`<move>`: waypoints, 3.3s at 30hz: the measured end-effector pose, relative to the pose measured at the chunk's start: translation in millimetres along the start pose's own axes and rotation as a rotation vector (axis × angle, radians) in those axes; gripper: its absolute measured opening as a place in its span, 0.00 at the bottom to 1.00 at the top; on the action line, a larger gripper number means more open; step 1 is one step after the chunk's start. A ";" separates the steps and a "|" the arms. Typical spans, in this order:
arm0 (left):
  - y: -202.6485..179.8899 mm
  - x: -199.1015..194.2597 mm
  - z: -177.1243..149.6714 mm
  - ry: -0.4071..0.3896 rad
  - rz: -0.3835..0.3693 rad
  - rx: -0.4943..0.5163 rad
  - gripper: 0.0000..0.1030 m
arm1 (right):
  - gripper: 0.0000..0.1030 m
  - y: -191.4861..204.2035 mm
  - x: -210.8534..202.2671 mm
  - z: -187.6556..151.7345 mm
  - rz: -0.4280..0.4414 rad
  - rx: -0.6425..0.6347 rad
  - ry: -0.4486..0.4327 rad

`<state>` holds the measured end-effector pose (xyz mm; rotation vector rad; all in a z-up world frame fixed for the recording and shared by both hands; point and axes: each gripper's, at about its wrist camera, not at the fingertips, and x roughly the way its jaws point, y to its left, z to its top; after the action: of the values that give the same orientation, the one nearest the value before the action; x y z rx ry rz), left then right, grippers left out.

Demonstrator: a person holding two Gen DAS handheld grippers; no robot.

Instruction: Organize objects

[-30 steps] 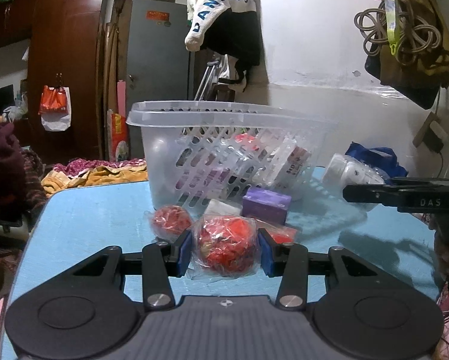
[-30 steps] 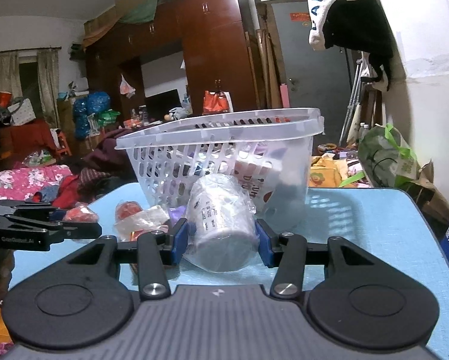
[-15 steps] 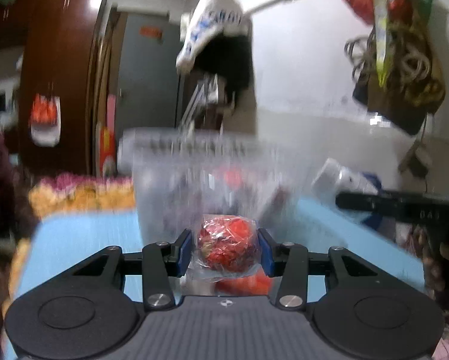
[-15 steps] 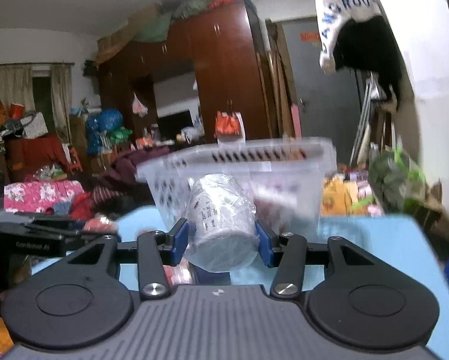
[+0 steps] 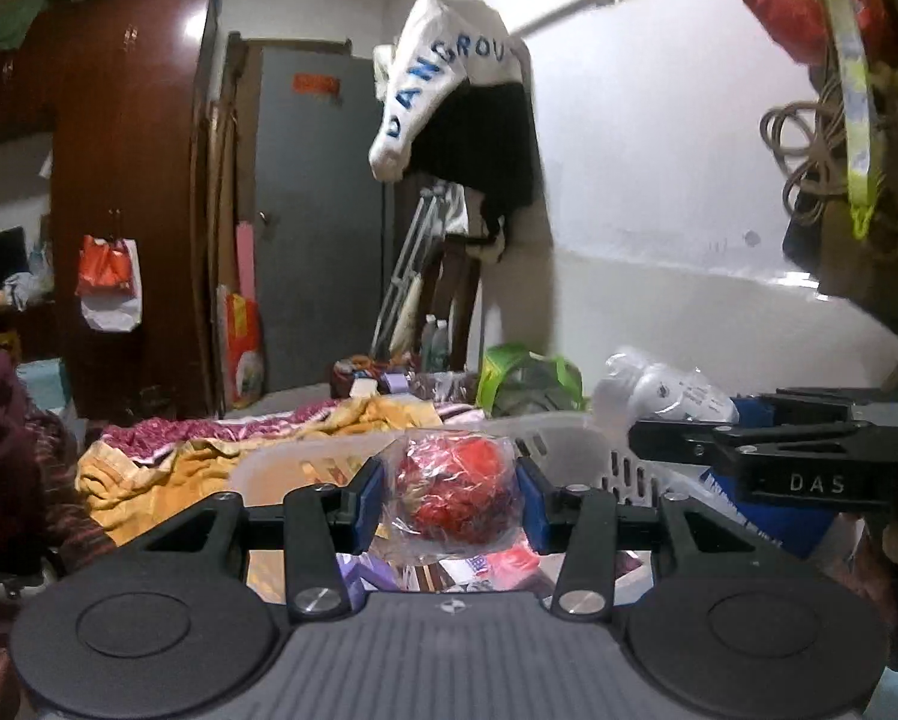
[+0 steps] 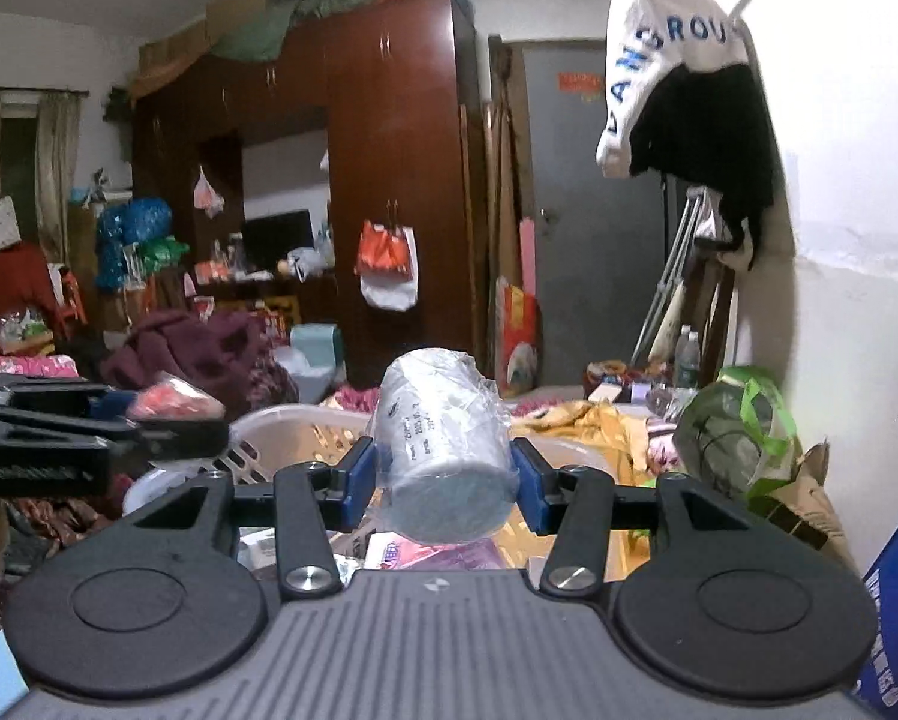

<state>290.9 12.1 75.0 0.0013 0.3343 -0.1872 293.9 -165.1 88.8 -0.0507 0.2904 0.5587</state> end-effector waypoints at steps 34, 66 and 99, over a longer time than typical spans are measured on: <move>56.2 -6.6 -127.3 0.304 0.078 -0.065 0.71 | 0.47 33.0 -6.6 -122.8 0.116 -0.014 0.317; 8.6 -90.4 -56.8 -0.106 -0.064 -0.034 0.45 | 0.46 17.5 -91.7 -59.0 0.096 -0.010 -0.093; 36.1 -51.0 -119.1 0.114 -0.014 -0.049 0.87 | 0.52 80.4 7.0 -133.7 0.256 -0.170 0.385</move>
<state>211.3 60.8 -21.9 -0.0390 0.4530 -0.1930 222.5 -110.2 -38.8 -0.2902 0.6291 0.8278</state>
